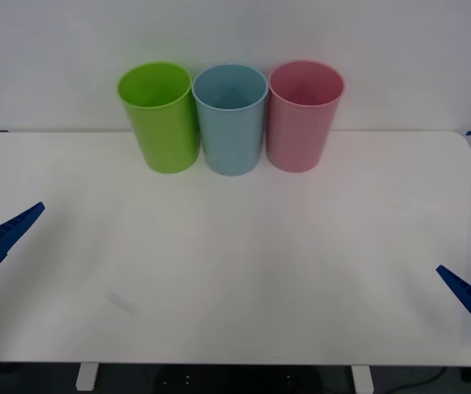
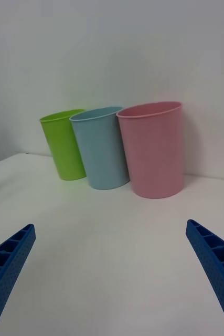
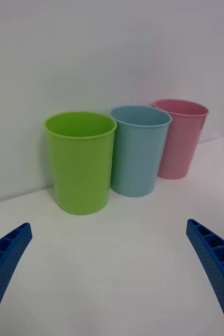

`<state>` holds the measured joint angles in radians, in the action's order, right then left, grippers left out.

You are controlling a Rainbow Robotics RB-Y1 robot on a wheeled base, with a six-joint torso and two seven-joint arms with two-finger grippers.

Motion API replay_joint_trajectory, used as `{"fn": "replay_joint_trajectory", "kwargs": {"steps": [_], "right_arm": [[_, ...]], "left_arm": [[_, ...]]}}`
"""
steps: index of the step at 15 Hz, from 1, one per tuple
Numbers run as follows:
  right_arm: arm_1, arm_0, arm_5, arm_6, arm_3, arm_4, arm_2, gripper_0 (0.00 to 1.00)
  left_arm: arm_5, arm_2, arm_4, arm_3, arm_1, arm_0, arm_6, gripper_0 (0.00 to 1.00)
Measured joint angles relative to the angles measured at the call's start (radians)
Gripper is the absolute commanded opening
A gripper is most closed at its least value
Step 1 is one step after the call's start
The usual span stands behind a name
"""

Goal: Grasp the object on the table and drop it into the matching bin: aluminum can to the light blue bin, PET bottle to the pink bin.

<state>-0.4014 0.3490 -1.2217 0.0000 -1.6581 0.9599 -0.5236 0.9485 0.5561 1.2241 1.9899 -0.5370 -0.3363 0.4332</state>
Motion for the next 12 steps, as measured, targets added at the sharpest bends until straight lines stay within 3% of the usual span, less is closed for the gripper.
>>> {"fn": "replay_joint_trajectory", "kwargs": {"steps": [12], "right_arm": [[0.000, 0.000, 0.000, 0.000, 0.000, 0.000, 0.000, 1.00]], "left_arm": [[0.019, 0.018, -0.024, 0.020, 0.000, -0.122, -0.033, 1.00]]}}
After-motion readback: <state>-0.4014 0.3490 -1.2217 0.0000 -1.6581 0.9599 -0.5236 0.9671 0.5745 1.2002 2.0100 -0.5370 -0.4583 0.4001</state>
